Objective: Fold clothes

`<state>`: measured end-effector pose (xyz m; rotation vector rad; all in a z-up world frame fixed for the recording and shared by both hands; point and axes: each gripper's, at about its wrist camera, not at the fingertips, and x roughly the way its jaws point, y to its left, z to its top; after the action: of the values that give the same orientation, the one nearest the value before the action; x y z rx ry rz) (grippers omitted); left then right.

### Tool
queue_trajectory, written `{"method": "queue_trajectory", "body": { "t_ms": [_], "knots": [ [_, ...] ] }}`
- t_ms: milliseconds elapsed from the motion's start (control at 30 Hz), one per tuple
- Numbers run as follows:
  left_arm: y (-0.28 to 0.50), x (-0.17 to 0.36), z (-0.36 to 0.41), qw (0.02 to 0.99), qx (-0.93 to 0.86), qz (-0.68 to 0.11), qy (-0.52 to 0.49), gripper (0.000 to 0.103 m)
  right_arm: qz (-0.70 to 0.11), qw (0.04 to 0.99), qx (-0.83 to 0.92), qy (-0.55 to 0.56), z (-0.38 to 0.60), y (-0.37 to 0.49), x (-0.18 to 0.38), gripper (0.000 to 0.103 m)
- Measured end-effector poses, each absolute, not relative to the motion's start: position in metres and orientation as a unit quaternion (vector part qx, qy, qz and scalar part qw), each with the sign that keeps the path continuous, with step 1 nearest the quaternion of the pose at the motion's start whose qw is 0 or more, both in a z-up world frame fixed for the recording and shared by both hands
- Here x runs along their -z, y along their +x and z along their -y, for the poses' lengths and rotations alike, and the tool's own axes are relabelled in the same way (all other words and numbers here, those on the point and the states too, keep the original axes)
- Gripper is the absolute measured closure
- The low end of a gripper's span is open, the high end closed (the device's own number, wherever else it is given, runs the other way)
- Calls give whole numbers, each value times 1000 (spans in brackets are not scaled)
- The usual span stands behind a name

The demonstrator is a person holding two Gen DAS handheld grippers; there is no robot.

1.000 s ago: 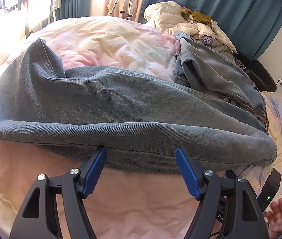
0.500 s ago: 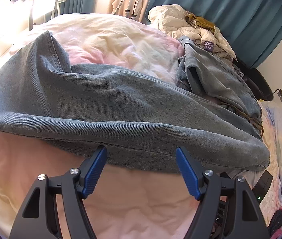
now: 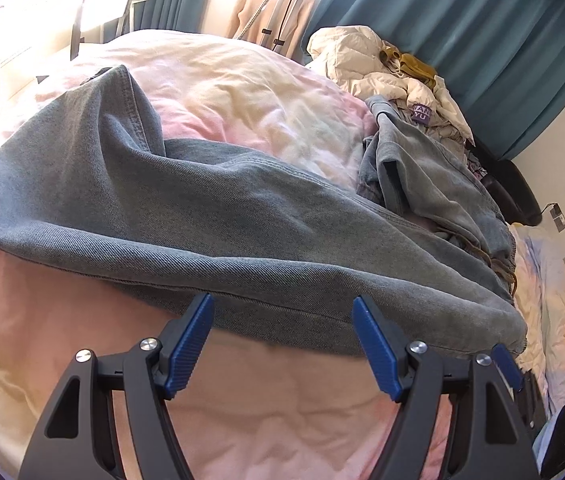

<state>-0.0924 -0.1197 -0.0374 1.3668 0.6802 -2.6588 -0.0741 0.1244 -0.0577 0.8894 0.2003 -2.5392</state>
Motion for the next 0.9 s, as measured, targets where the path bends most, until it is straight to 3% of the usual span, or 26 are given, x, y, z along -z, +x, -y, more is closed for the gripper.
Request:
{"method": "queue_trajectory", "body": {
  "t_ms": [300, 500, 567, 733, 900],
  "knots": [
    [-101, 46, 132, 46, 861, -234, 449, 30, -136, 321, 879, 325, -93, -135, 55, 14],
    [-116, 60, 132, 57, 856, -225, 461, 30, -117, 365, 842, 381, -72, -150, 99, 28],
    [-118, 61, 132, 58, 856, -225, 461, 30, -144, 363, 833, 392, -65, -141, 109, 51],
    [-115, 59, 137, 51, 858, -247, 448, 30, -142, 350, 835, 400, -68, -123, 106, 88],
    [-106, 50, 140, 38, 862, -266, 430, 30, -144, 334, 845, 392, -76, -96, 92, 95]
  ]
}}
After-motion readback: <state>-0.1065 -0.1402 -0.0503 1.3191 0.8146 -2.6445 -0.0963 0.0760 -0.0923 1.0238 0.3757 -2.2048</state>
